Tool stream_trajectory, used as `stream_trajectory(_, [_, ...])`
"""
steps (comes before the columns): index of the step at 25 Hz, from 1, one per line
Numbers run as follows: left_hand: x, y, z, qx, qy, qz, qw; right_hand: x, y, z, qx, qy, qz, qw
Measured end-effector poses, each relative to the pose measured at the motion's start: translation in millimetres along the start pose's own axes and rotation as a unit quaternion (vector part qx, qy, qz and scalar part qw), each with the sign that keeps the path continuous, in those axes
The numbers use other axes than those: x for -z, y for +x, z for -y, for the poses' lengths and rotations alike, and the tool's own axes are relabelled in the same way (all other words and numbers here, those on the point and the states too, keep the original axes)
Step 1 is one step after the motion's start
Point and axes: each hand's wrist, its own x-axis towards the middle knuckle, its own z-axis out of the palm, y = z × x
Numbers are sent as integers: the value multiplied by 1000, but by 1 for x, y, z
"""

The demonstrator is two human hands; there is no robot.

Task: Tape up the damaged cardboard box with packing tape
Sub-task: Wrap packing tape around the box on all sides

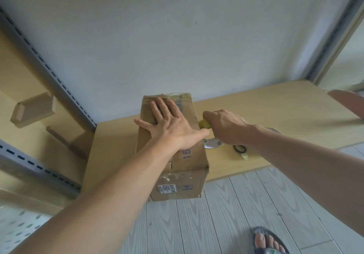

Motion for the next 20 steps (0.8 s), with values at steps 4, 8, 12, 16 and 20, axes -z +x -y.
stream_trajectory(4, [4, 4, 47, -30, -83, -7, 996, 7, 12, 31, 20, 6, -30, 999])
stream_trajectory(8, [14, 11, 83, -20, -170, -15, 985, 17, 23, 56, 32, 46, -143, 988])
stream_trajectory(12, [15, 20, 128, -30, -300, -52, 952, 17, 40, 81, 56, 135, -225, 963])
stream_trajectory(16, [-9, 7, 168, -25, -635, 5, 772, 14, 48, 117, 107, 255, -229, 933])
stream_trajectory(20, [-57, -7, 171, -47, -644, 63, 761, -8, 48, 141, 134, 243, -173, 945])
